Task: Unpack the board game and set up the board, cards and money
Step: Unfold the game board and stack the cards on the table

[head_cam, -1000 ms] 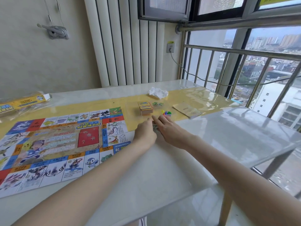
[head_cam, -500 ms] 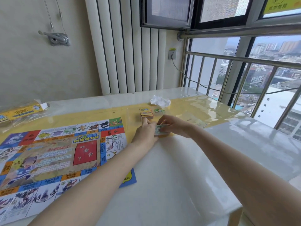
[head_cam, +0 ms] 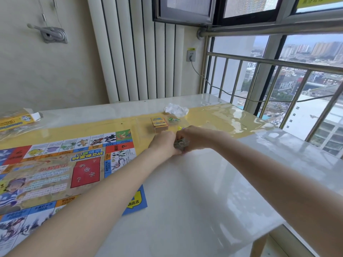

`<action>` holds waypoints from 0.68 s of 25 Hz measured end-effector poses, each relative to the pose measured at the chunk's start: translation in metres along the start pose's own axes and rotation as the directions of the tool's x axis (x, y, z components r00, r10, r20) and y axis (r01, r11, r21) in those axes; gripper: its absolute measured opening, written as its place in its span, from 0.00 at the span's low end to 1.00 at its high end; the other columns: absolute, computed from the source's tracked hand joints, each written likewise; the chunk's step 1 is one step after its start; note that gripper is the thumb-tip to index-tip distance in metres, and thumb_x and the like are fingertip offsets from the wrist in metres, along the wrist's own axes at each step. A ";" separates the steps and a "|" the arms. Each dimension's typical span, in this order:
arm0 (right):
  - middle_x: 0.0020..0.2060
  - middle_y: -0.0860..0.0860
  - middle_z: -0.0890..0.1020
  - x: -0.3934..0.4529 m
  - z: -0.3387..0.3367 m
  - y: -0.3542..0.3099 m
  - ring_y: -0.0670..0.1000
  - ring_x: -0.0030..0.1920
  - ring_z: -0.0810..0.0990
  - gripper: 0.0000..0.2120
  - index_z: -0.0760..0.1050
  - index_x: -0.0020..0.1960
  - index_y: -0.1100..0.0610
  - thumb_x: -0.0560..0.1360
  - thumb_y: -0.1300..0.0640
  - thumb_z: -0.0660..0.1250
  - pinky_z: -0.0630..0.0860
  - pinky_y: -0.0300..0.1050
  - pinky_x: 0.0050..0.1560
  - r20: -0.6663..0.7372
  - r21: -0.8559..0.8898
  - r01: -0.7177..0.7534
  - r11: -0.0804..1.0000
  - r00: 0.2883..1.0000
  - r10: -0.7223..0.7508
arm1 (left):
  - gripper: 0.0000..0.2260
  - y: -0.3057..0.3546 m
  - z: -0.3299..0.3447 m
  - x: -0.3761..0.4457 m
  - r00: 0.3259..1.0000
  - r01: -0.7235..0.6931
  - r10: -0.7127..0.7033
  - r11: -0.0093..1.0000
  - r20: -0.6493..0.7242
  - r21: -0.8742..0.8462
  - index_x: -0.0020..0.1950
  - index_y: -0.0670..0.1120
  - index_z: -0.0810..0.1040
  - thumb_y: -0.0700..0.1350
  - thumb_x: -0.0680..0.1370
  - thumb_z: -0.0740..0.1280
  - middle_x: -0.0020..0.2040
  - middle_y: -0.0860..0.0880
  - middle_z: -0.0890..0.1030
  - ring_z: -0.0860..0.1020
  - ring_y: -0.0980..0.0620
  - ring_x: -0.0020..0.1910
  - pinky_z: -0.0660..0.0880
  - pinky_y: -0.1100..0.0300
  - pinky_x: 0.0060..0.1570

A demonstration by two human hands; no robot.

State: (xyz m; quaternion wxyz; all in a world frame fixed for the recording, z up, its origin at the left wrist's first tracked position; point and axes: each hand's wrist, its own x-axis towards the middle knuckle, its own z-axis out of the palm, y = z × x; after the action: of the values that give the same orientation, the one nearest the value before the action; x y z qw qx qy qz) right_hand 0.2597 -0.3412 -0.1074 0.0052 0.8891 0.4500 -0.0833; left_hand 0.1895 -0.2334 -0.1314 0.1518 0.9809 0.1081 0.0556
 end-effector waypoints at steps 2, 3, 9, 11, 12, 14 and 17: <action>0.55 0.57 0.76 0.001 0.001 0.000 0.56 0.56 0.72 0.24 0.72 0.60 0.58 0.68 0.53 0.73 0.66 0.43 0.44 0.001 -0.022 -0.012 1.000 1.000 0.012 | 0.20 0.003 0.003 -0.002 1.000 0.002 -0.002 1.000 -0.010 0.004 0.57 0.42 0.77 0.51 0.70 0.72 0.55 0.42 0.79 0.77 0.42 0.56 0.73 0.55 0.49; 0.55 0.57 0.76 0.002 0.000 0.000 0.56 0.57 0.72 0.24 0.73 0.60 0.59 0.68 0.53 0.74 0.66 0.43 0.44 0.004 -0.013 -0.019 1.000 1.000 0.019 | 0.19 0.004 0.004 -0.003 1.000 0.007 -0.007 1.000 -0.009 0.009 0.57 0.42 0.77 0.51 0.71 0.72 0.56 0.41 0.79 0.76 0.42 0.57 0.72 0.55 0.49; 0.55 0.55 0.77 0.005 -0.003 0.004 0.54 0.54 0.73 0.23 0.74 0.60 0.56 0.67 0.53 0.74 0.70 0.46 0.47 0.035 -0.005 -0.045 0.999 0.998 0.045 | 0.19 0.005 0.005 -0.006 1.000 0.007 -0.007 1.000 -0.005 -0.001 0.57 0.41 0.76 0.51 0.72 0.70 0.56 0.42 0.79 0.76 0.43 0.56 0.72 0.56 0.47; 0.58 0.54 0.75 0.003 -0.005 0.005 0.55 0.56 0.72 0.23 0.73 0.62 0.56 0.68 0.55 0.73 0.69 0.46 0.49 0.040 0.005 -0.048 0.999 0.998 0.047 | 0.19 0.006 0.007 -0.007 1.000 -0.005 0.005 1.000 -0.008 -0.005 0.56 0.40 0.76 0.52 0.72 0.69 0.55 0.42 0.78 0.76 0.43 0.56 0.71 0.57 0.46; 0.59 0.53 0.75 0.003 -0.005 0.005 0.54 0.57 0.72 0.23 0.72 0.62 0.55 0.69 0.56 0.72 0.69 0.45 0.48 0.048 0.020 -0.054 0.998 0.997 0.053 | 0.19 0.007 0.009 -0.008 1.000 -0.009 0.009 1.000 -0.011 0.000 0.56 0.40 0.75 0.52 0.73 0.69 0.56 0.42 0.78 0.76 0.43 0.56 0.70 0.57 0.46; 0.60 0.52 0.76 0.002 -0.006 0.007 0.54 0.57 0.73 0.23 0.72 0.63 0.55 0.69 0.57 0.72 0.68 0.44 0.47 0.057 0.025 -0.070 0.997 0.996 0.069 | 0.18 0.010 0.010 -0.009 1.000 -0.019 0.019 1.000 -0.020 -0.004 0.57 0.39 0.75 0.51 0.74 0.67 0.57 0.41 0.77 0.75 0.43 0.57 0.71 0.56 0.48; 0.61 0.53 0.75 0.000 -0.006 0.009 0.55 0.59 0.72 0.24 0.71 0.65 0.56 0.70 0.59 0.71 0.69 0.45 0.52 0.054 0.005 -0.078 0.997 0.996 0.078 | 0.15 0.009 0.006 -0.007 0.998 -0.058 0.058 0.998 -0.001 -0.014 0.57 0.40 0.75 0.47 0.75 0.66 0.57 0.41 0.77 0.75 0.42 0.56 0.70 0.56 0.47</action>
State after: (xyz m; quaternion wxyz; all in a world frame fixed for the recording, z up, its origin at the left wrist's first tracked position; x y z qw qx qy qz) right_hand 0.2674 -0.3457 -0.1023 0.0172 0.9035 0.4143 -0.1084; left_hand 0.1852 -0.2453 -0.1349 0.1570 0.9825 0.0791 0.0612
